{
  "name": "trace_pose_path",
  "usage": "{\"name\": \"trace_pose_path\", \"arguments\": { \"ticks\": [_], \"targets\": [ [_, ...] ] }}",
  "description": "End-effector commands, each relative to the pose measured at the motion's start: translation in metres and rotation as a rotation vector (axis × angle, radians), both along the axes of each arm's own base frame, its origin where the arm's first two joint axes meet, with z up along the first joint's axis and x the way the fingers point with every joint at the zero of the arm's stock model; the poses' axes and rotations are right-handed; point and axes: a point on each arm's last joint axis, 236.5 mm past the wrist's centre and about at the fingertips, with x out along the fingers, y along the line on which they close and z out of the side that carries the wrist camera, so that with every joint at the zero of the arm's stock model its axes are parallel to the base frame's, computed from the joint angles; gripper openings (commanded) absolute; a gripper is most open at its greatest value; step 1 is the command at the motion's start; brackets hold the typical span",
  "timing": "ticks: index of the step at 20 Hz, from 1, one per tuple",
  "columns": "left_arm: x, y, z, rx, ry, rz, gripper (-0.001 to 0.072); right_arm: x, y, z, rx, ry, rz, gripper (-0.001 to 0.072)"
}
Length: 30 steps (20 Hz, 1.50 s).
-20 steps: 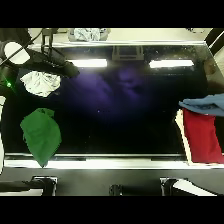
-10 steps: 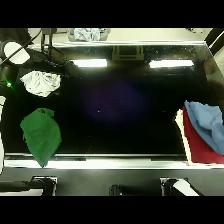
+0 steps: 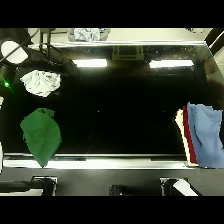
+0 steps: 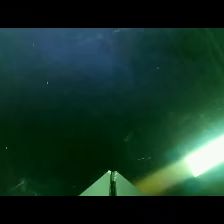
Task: Fold the shirts.
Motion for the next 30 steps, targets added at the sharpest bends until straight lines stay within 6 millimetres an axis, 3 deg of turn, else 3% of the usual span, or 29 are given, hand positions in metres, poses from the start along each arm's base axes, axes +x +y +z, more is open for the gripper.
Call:
{"name": "trace_pose_path", "arguments": {
  "ticks": [1, 2, 3, 4, 5, 6, 7, 8, 9, 10, 12, 13, 14, 16, 30],
  "targets": [
    [-0.001, 0.006, 0.032, 0.001, -0.073, 0.010, 0.0027, 0.070, -0.072, 0.098, -0.406, -0.288, 0.074, 0.0703],
    [0.004, 0.016, 0.045, 0.039, -0.122, 0.033, 0.0027, 0.111, -0.081, 0.155, -0.578, -0.430, 0.153, 0.0703],
    [0.011, 0.033, 0.055, 0.113, -0.174, 0.086, 0.0026, 0.149, -0.072, 0.205, -0.717, -0.544, 0.262, 0.0702],
    [0.020, 0.060, 0.056, 0.205, -0.200, 0.186, 0.0026, 0.187, -0.045, 0.243, -0.809, -0.643, 0.382, 0.0701],
    [0.026, 0.085, 0.050, 0.287, -0.199, 0.273, 0.0027, 0.224, -0.002, 0.261, -0.829, -0.730, 0.505, 0.0701],
    [0.028, 0.102, 0.035, 0.338, -0.160, 0.325, 0.0033, 0.254, 0.052, 0.257, -0.768, -0.784, 0.620, 0.0701],
    [0.022, 0.111, 0.007, 0.348, -0.063, 0.348, 0.0123, 0.274, 0.106, 0.236, -0.662, -0.785, 0.726, 0.0701],
    [0.007, 0.116, -0.029, 0.350, 0.086, 0.368, 0.0359, 0.286, 0.156, 0.200, -0.534, -0.727, 0.824, 0.0701],
    [-0.024, 0.118, -0.074, 0.369, 0.290, 0.357, 0.0603, 0.288, 0.198, 0.158, -0.410, -0.635, 0.916, 0.0692],
    [-0.061, 0.116, -0.114, 0.395, 0.476, 0.318, 0.0615, 0.277, 0.230, 0.113, -0.282, -0.499, 1.003, 0.0690],
    [-0.102, 0.105, -0.161, 0.354, 0.578, 0.273, 0.0613, 0.237, 0.273, 0.034, -0.030, -0.198, 1.093, 0.0651],
    [-0.109, 0.107, -0.172, 0.317, 0.544, 0.328, 0.0613, 0.220, 0.283, 0.009, 0.043, -0.095, 1.112, 0.0568],
    [-0.113, 0.109, -0.179, 0.263, 0.493, 0.393, 0.0613, 0.212, 0.287, -0.006, 0.069, -0.049, 1.110, 0.0529],
    [-0.117, 0.114, -0.188, 0.212, 0.433, 0.444, 0.0613, 0.215, 0.285, -0.017, 0.065, -0.050, 1.037, 0.0534],
    [-0.121, 0.117, -0.194, 0.224, 0.435, 0.443, 0.0614, 0.212, 0.279, -0.017, 0.050, -0.024, 1.008, 0.0537]
  ]
}}
